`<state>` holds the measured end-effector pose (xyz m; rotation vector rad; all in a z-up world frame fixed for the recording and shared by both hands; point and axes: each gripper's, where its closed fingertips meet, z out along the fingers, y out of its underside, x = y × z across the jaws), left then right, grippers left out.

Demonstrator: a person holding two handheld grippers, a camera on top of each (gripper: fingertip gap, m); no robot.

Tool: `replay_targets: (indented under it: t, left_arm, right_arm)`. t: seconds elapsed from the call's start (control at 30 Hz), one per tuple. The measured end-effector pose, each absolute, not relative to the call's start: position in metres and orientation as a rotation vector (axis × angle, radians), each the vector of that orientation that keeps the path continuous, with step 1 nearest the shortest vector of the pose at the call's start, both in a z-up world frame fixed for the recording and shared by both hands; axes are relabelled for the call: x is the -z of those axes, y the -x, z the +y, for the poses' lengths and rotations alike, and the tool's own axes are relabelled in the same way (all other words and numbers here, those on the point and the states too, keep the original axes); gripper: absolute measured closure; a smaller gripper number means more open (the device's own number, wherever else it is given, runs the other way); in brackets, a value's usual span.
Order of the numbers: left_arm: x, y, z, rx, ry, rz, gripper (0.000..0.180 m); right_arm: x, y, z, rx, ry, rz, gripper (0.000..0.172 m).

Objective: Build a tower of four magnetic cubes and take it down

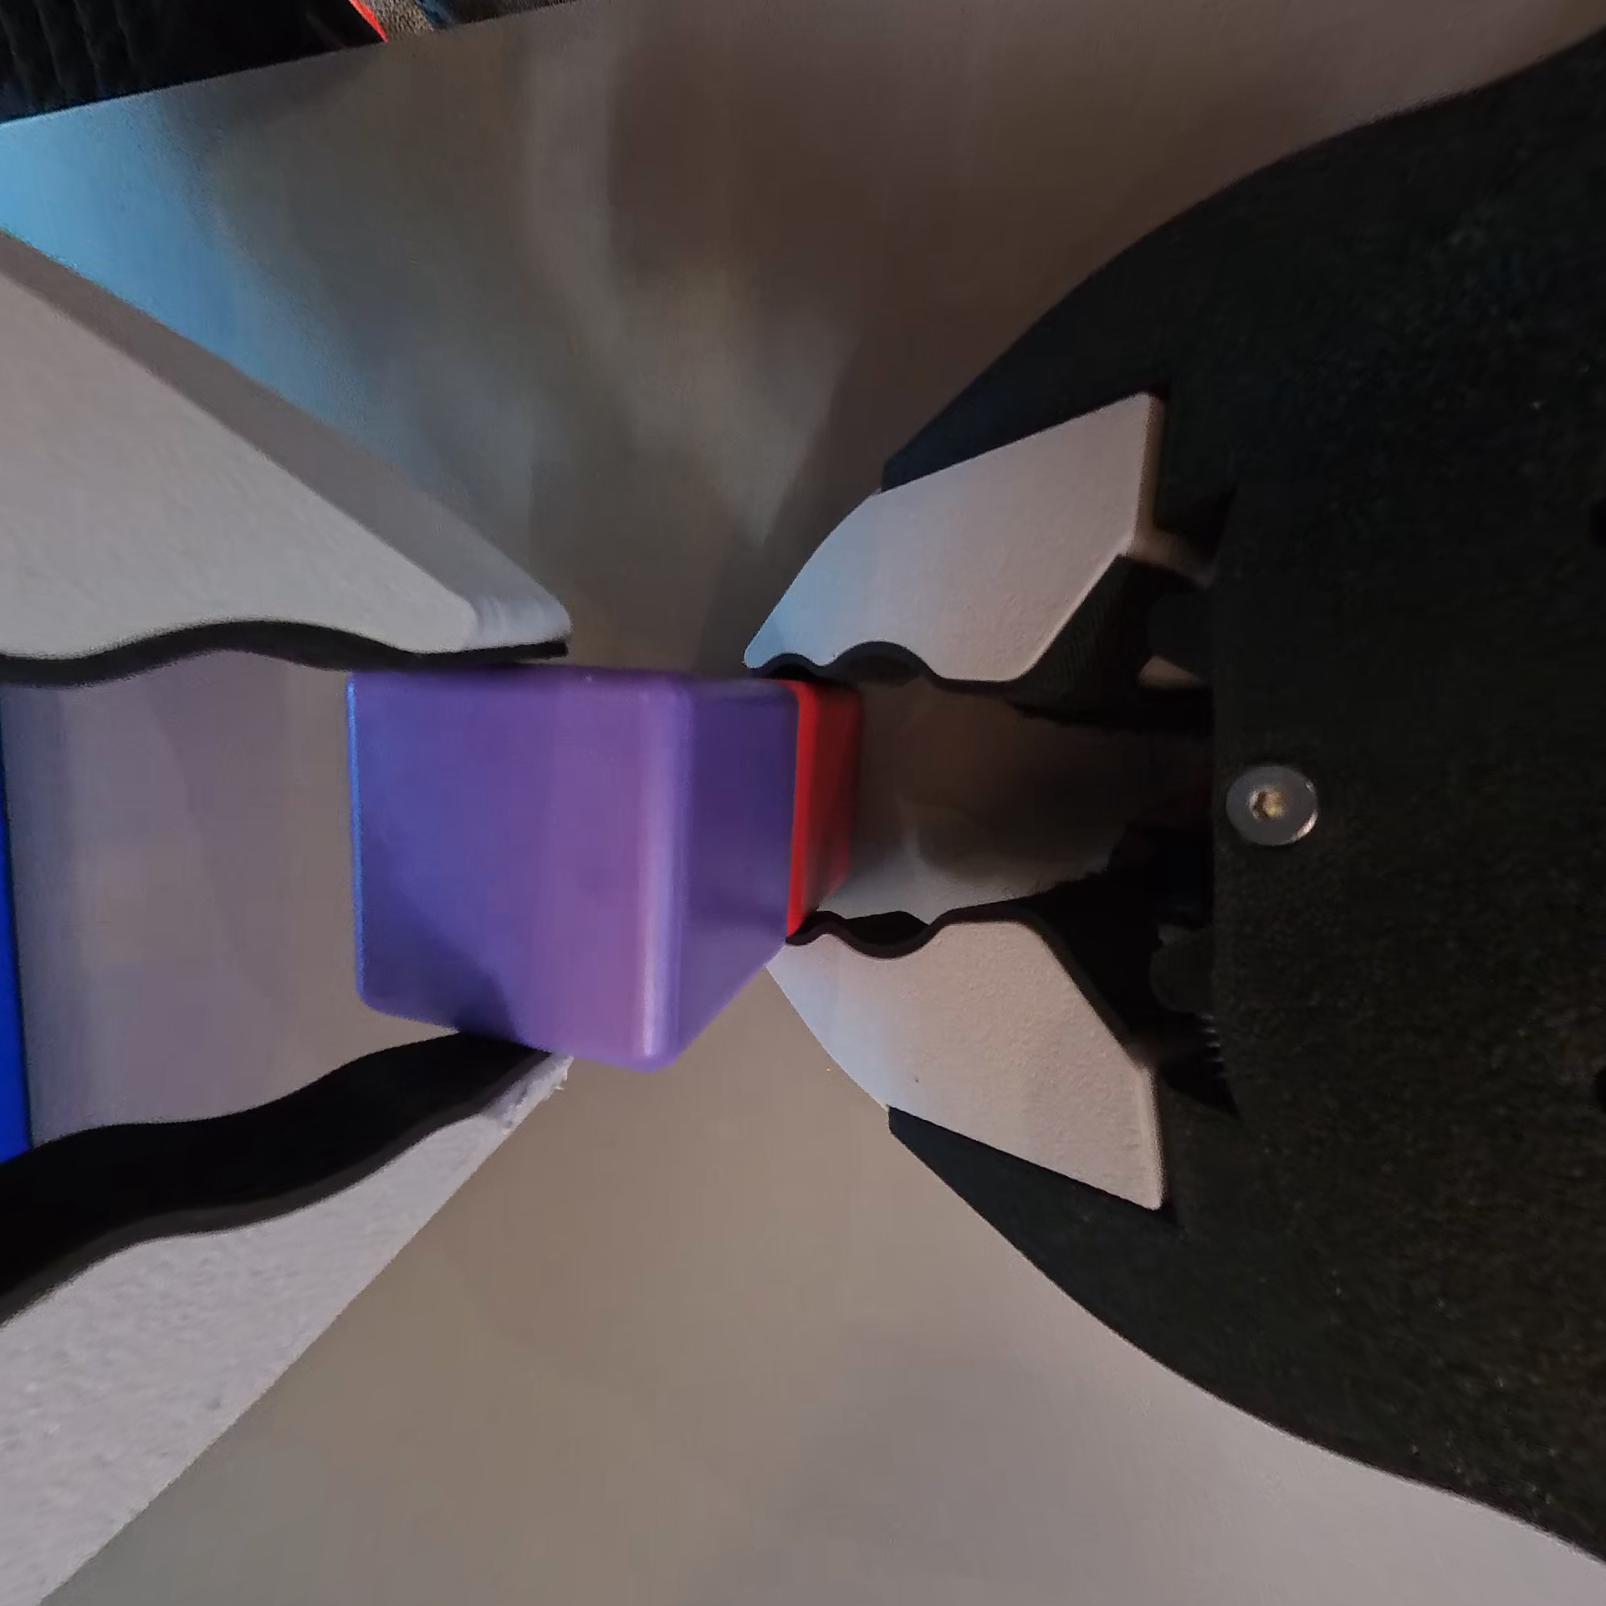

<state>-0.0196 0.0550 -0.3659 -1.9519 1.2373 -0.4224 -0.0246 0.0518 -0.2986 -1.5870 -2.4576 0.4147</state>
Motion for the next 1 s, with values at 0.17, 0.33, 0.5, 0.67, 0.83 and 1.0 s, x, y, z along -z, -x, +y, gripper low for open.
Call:
replay_targets:
  t: [0.17, 0.33, 0.5, 0.67, 0.83, 1.0]
  left_arm:
    - [0.366, 0.020, 0.055, 0.428, 1.954, 1.237, 0.131]
    - [0.366, 0.020, 0.055, 0.435, 1.956, 1.237, 0.131]
    - [0.366, 0.020, 0.055, 0.437, 1.956, 1.237, 0.131]
    - [0.366, 0.020, 0.055, 0.438, 1.961, 1.237, 0.122]
    - [0.354, 0.028, 0.051, 0.487, 1.968, 1.148, 0.082]
    - [0.280, 0.070, 0.026, 0.415, 1.879, 0.929, 0.081]
  right_arm:
    - [0.299, 0.025, 0.052, -0.418, 1.583, -2.461, 0.127]
    - [0.299, 0.025, 0.052, -0.432, 1.567, -2.471, 0.127]
    - [0.299, 0.025, 0.052, -0.431, 1.574, -2.468, 0.127]
    - [0.299, 0.025, 0.052, -0.444, 1.576, -2.463, 0.127]
    - [0.279, 0.023, 0.045, -0.592, 1.506, -2.352, 0.108]
    - [0.224, 0.016, 0.035, -0.910, 1.354, -1.990, 0.104]
